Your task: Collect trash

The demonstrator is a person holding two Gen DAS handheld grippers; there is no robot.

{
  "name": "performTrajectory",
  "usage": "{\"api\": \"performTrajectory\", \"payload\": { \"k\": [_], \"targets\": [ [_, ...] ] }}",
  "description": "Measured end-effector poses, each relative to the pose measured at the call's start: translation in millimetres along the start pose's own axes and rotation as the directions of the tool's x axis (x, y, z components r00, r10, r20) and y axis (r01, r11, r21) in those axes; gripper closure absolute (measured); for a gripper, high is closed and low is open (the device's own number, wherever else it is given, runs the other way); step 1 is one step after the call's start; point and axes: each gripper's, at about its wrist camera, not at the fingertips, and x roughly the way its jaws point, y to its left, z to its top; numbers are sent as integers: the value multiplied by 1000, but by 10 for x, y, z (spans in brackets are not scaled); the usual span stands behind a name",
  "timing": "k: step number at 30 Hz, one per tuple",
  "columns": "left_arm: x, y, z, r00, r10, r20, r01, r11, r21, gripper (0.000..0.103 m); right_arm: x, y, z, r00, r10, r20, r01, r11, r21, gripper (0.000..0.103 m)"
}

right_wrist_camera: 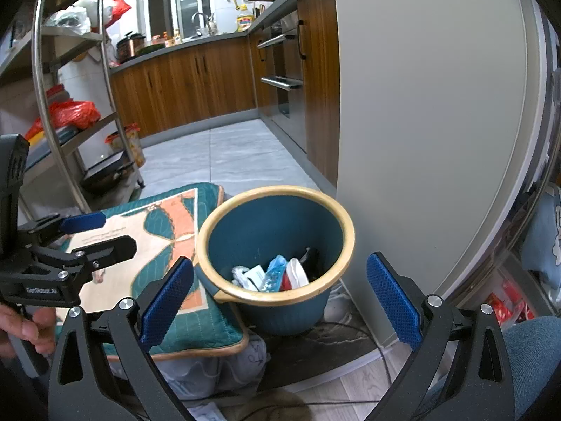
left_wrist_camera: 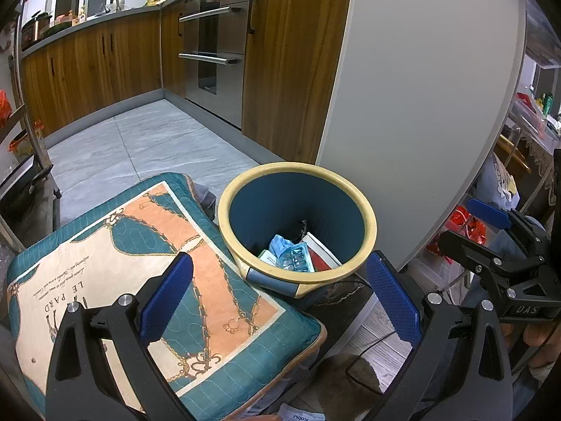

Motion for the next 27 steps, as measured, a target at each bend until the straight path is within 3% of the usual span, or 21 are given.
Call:
{"api": "performTrajectory", "payload": {
  "k": [27],
  "targets": [
    [-31, -35, -24, 1000, -30, 6, 30, 999, 33, 5, 4, -9, -5, 1000, 2, 1, -2, 1000, 0, 5]
  ]
}}
